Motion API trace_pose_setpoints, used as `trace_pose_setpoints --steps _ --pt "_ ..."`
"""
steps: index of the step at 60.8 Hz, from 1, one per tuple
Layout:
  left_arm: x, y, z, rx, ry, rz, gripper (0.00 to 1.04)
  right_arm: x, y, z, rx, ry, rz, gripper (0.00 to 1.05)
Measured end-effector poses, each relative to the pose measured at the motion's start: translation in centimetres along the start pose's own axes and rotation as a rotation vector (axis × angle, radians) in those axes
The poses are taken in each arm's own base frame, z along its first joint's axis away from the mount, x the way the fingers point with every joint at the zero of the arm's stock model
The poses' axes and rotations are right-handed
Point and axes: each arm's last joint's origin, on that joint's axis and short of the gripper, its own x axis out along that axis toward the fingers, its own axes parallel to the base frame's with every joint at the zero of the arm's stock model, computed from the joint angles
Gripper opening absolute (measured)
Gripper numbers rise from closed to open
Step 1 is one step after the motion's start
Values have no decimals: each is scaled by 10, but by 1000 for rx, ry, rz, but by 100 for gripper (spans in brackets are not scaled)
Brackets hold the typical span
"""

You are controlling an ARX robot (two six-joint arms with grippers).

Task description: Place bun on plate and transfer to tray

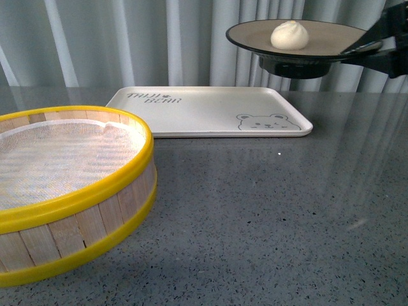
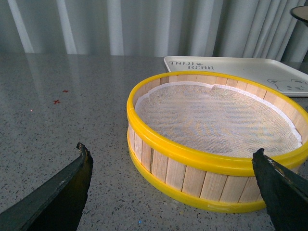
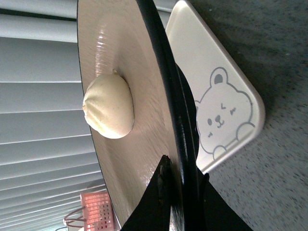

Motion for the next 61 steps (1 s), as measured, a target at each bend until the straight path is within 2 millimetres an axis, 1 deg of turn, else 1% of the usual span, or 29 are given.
trace_pose_setpoints --steps 7,12,18,21,24,36,53,61 --pt "0 0 0 0 0 0 98 26 11 5 3 10 -20 3" --pt "0 0 0 0 0 0 98 49 16 5 15 34 -35 3" --pt "0 0 0 0 0 0 98 74 13 9 33 49 -58 3" --pt "0 0 0 0 0 0 98 81 12 9 40 49 -67 3" --pt "0 0 0 0 0 0 98 90 6 9 47 49 -78 3" --pt "0 0 0 0 0 0 98 106 -4 4 56 72 -100 3" --pt "0 0 0 0 0 0 98 114 -5 -10 30 96 -93 3" --pt "0 0 0 0 0 0 98 117 -13 -17 26 120 -111 3"
